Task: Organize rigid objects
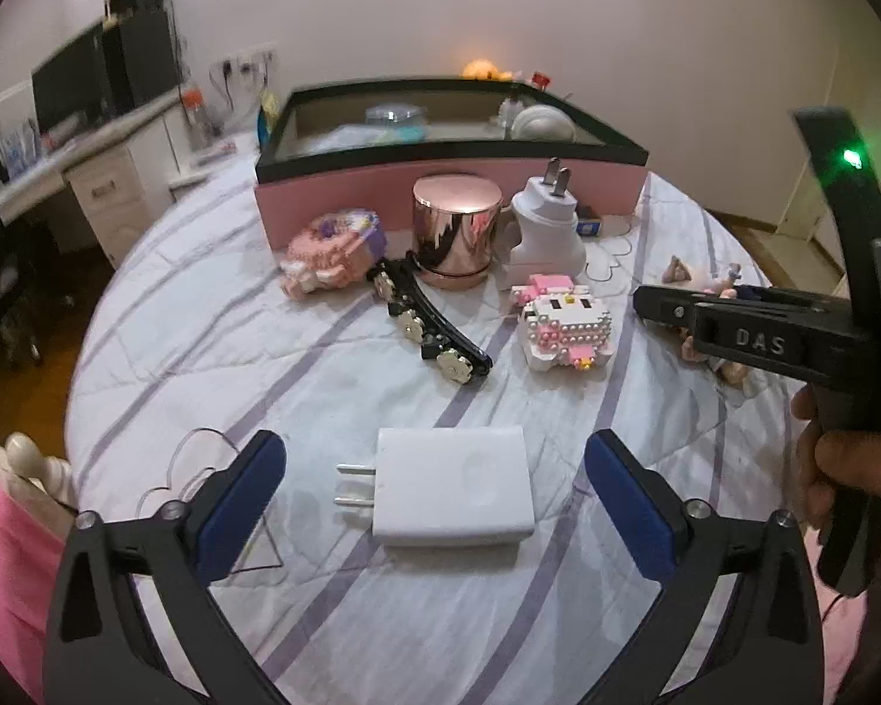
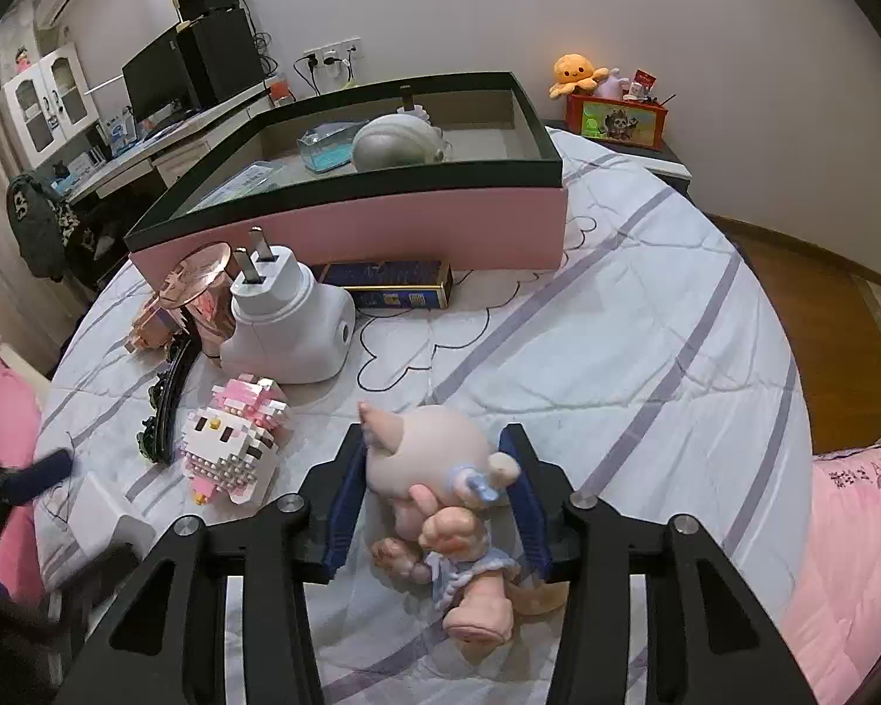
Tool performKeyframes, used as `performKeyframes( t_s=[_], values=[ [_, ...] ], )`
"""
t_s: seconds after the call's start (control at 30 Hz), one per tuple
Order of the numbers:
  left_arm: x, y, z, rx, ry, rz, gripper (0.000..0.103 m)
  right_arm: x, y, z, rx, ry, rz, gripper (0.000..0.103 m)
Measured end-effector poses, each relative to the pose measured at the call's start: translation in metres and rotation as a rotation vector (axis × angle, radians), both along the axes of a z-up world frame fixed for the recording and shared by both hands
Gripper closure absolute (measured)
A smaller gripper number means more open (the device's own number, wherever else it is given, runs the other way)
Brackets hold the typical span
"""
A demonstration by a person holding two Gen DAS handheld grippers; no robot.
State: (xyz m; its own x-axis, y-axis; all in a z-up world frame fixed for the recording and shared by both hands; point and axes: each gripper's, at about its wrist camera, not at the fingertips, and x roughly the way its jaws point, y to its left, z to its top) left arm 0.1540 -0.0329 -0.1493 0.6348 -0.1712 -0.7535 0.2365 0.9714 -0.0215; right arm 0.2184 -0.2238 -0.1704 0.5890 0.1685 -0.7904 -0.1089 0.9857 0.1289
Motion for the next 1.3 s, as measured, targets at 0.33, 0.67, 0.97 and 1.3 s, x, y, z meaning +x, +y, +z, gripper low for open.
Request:
performKeyframes(
  t_s=[0.33, 0.67, 0.97, 1.3],
  values=[
    [0.005, 0.01, -0.015, -0.051, 0.056, 0.017, 0.036, -0.005, 0.005, 0.001, -0.027, -0.003, 0.028, 0.056],
    [0.005, 0.013, -0.004, -0.067, 0.032, 0.021, 0.037, -0.013, 0.002, 0.014, 0.022, -0.032, 0.036, 0.059],
    [0.018, 0.02, 0.018, -0.087, -0.013, 0.032, 0.037, -0.01, 0.002, 0.036, 0.075, -0.078, 0.056, 0.06],
    [0.038, 0.026, 0.037, -0.089, -0.067, 0.037, 0.037, 0.001, 0.016, 0.049, 0.014, -0.094, 0.107, 0.071]
  ],
)
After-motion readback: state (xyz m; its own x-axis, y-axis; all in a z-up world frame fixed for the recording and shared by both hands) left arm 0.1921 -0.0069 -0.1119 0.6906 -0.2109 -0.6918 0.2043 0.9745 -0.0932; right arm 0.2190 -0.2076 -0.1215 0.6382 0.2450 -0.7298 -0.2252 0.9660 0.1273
